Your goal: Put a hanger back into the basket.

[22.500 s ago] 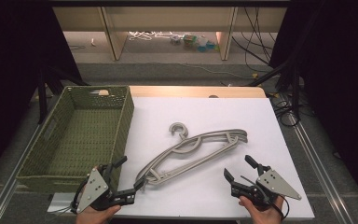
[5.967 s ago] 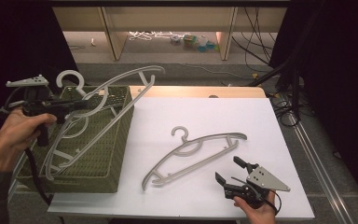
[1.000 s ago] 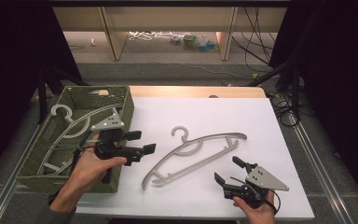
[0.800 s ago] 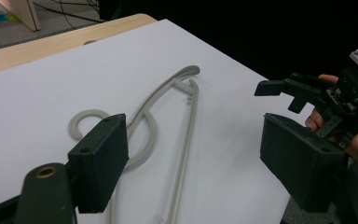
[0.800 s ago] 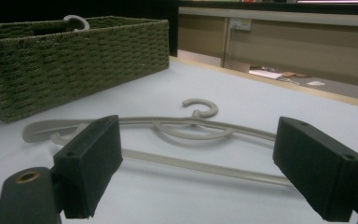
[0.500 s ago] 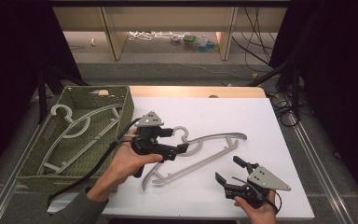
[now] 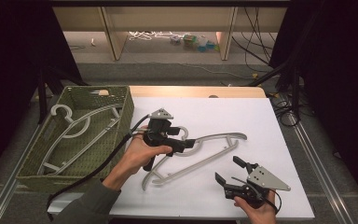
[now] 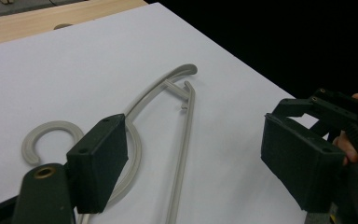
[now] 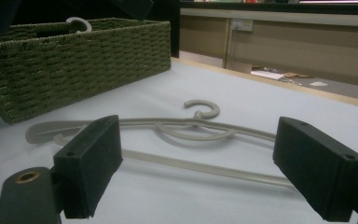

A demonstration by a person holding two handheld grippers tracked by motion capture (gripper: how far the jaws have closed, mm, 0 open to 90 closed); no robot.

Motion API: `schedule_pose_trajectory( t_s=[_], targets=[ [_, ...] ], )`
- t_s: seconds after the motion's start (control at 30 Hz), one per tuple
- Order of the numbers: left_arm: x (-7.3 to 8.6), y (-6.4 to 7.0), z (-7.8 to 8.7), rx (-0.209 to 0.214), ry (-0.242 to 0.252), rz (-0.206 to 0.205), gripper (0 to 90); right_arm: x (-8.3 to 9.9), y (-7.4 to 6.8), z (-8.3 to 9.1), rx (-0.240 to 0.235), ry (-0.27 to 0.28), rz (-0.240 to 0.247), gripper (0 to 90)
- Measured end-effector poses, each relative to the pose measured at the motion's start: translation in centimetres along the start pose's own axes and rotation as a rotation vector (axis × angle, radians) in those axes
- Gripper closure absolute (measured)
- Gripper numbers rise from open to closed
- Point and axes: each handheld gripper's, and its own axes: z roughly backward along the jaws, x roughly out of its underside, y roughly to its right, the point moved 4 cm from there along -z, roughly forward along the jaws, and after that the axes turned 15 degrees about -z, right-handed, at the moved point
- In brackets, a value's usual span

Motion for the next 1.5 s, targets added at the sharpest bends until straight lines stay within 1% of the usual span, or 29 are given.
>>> schedule_pose_trajectory(
  t_s=[0.07, 0.13, 0.23, 0.27, 0.33, 0.43, 0.47, 0.5, 0.53, 0.57, 0.6, 0.63, 0.67, 0.7, 0.73, 0.77, 0.8, 0.83, 0.87, 0.97, 1.03, 1.07, 1.1, 1.13, 1.2, 1.3, 1.4, 1.43, 1.5],
  targets=[
    [0.1, -0.1, -0.3, -0.010, -0.013, 0.040, 22.3, 0.0, 0.0, 0.1, -0.008, -0.003, -0.005, 16.1],
    [0.3, -0.5, -0.7, -0.007, -0.023, 0.049, 22.3, 0.0, 0.0, 0.1, -0.004, -0.001, -0.004, 16.2],
    [0.6, -1.2, -1.4, -0.025, -0.045, 0.053, 22.3, 0.0, -0.1, 0.1, -0.010, 0.000, -0.002, 16.1],
    [0.7, -1.3, -1.5, -0.026, -0.048, 0.057, 22.4, 0.0, -0.2, 0.0, -0.025, 0.004, -0.010, 16.1],
    [0.7, -1.7, -2.0, -0.037, -0.048, 0.073, 23.1, 0.0, -0.2, 0.0, -0.027, 0.004, -0.008, 16.1],
    [0.4, -2.1, -3.0, -0.067, -0.081, 0.042, 24.1, 0.1, -0.3, 0.1, -0.022, -0.012, -0.004, 16.1],
    [0.1, -2.1, -3.5, -0.053, -0.087, 0.053, 24.4, 0.0, -0.2, 0.2, -0.009, -0.025, 0.006, 16.1],
    [0.0, -2.0, -4.0, -0.039, -0.101, 0.049, 24.3, 0.0, -0.3, 0.1, -0.018, -0.013, 0.005, 16.1],
    [-0.1, -1.9, -4.3, -0.035, -0.111, 0.042, 24.4, 0.0, -0.4, 0.1, -0.010, -0.017, 0.006, 16.1],
    [-0.1, -2.0, -5.1, -0.035, -0.146, 0.029, 24.5, 0.0, -0.4, 0.0, -0.011, -0.007, 0.009, 16.1],
    [0.0, -2.3, -5.3, -0.035, -0.178, -0.004, 24.6, 0.1, -0.4, -0.1, -0.029, -0.013, -0.002, 16.2],
    [0.2, -2.6, -5.7, -0.035, -0.197, -0.011, 25.4, 0.0, -0.4, -0.1, -0.028, -0.011, 0.001, 16.2],
    [0.3, -2.9, -6.1, -0.038, -0.215, 0.002, 26.6, 0.0, -0.4, -0.2, -0.032, -0.001, -0.002, 16.2],
    [0.5, -3.4, -6.5, -0.053, -0.229, 0.006, 26.4, 0.0, -0.3, 0.0, -0.022, -0.017, 0.006, 16.2],
    [0.8, -3.8, -6.8, -0.060, -0.245, 0.013, 26.6, 0.0, -0.3, 0.0, -0.025, -0.014, 0.006, 16.1],
    [1.2, -4.2, -7.2, -0.056, -0.265, 0.023, 26.6, 0.0, -0.3, 0.1, -0.021, -0.015, 0.006, 16.2],
    [1.6, -4.6, -7.3, -0.041, -0.301, 0.015, 26.7, 0.0, -0.3, 0.1, -0.016, -0.006, 0.010, 16.2],
    [2.0, -4.8, -7.8, -0.045, -0.304, 0.033, 26.7, 0.0, -0.3, 0.1, -0.014, -0.006, 0.010, 16.2],
    [2.4, -5.2, -7.9, -0.037, -0.341, 0.012, 26.9, 0.0, -0.3, 0.0, -0.014, -0.007, 0.009, 16.2],
    [3.6, -6.0, -8.7, -0.045, -0.380, 0.021, 30.8, 0.0, -0.4, 0.0, -0.028, -0.014, 0.002, 16.2],
    [4.1, -6.3, -9.0, -0.049, -0.401, 0.032, 30.8, 0.1, -0.4, -0.1, -0.029, -0.001, 0.001, 16.2],
    [4.4, -6.6, -9.2, -0.052, -0.417, 0.025, 30.9, 0.1, -0.5, -0.2, -0.030, 0.004, 0.003, 16.2],
    [4.6, -6.6, -9.4, -0.066, -0.415, 0.037, 31.0, 0.1, -0.5, -0.1, -0.028, 0.000, 0.005, 16.2],
    [4.9, -6.8, -9.5, -0.079, -0.446, 0.007, 31.6, 0.1, -0.5, -0.2, -0.031, 0.003, 0.004, 16.2],
    [5.2, -7.0, -9.9, -0.103, -0.458, 0.002, 34.2, 0.1, -0.4, -0.2, -0.031, 0.002, 0.002, 16.2],
    [5.4, -6.9, -10.2, -0.091, -0.471, 0.012, 37.4, 0.1, -0.5, -0.2, -0.032, -0.001, -0.001, 16.2],
    [5.6, -6.5, -10.7, -0.097, -0.507, -0.024, 37.7, 0.1, -0.5, -0.2, -0.034, -0.002, -0.001, 16.2],
    [5.6, -6.3, -10.8, -0.093, -0.505, -0.024, 38.3, 0.1, -0.5, -0.2, -0.033, -0.003, -0.002, 16.2],
    [5.5, -6.0, -11.0, -0.090, -0.502, -0.049, 41.1, 0.1, -0.5, -0.2, -0.035, -0.001, 0.000, 16.2]
  ],
)
